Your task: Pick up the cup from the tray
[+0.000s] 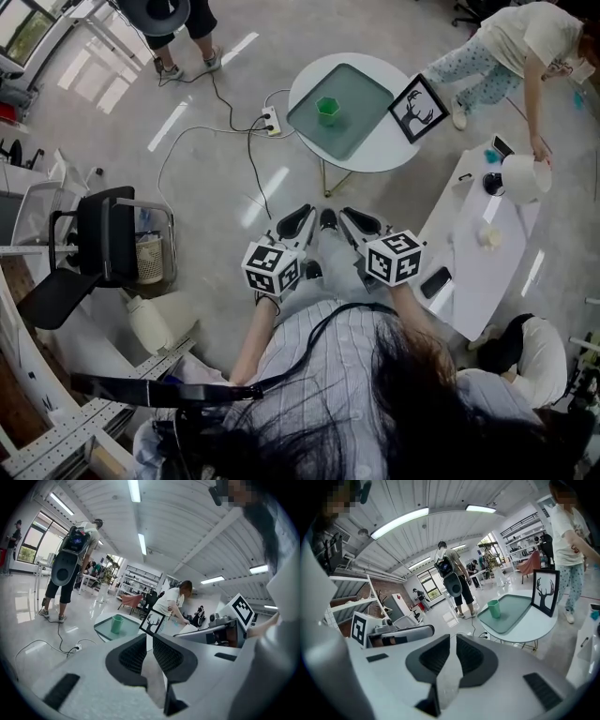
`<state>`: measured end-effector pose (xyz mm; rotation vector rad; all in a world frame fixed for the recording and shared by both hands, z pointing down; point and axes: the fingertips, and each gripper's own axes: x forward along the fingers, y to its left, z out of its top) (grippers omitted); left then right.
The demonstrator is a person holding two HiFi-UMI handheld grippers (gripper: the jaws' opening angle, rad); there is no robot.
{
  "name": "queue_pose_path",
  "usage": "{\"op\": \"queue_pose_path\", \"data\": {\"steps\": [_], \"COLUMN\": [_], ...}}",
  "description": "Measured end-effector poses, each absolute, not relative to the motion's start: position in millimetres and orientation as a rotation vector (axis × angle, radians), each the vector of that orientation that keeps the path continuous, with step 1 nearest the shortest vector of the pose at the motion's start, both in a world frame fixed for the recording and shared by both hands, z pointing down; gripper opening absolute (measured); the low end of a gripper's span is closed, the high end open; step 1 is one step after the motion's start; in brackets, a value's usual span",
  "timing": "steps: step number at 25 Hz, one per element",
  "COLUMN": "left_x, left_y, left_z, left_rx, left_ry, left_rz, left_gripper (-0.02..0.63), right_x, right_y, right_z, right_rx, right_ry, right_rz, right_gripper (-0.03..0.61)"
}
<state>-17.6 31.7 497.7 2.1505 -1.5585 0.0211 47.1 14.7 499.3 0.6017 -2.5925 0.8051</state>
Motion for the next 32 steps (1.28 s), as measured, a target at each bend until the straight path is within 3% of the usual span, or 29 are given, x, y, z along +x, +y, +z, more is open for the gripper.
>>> {"op": "queue_pose_path", "data": {"steps": [13,21,28,32], "left_x": [-68.6,-66.5,-66.2,-62.3], "left_y": [-50.0,-113.7,-155.7,-170.2], "left_z": [520.1,540.6,554.6,569.0], "left_rx": [2.121,2.178,2.187,2.177], "left_ry": [-1.548,-1.434,-1.37,-1.338], "left_rz": [0.09,0.308,0.386,0.424], "left_gripper": [0.037,0.041,0.103,0.176], "right_x": [7.9,-1.4,-5.6,-3.1], "right_y": [-86.7,-147.6,-176.6,-180.5], "right_z": [512.7,529.4,536.6,536.1], "right_rx": [0.649,0.663,0.661,0.653], "right_ry": [-2.596,-2.551,-2.546,-2.541], "right_rz": [0.851,0.884,0.927,0.918], "right_gripper": [0.058,0.058,0.058,0.058]}}
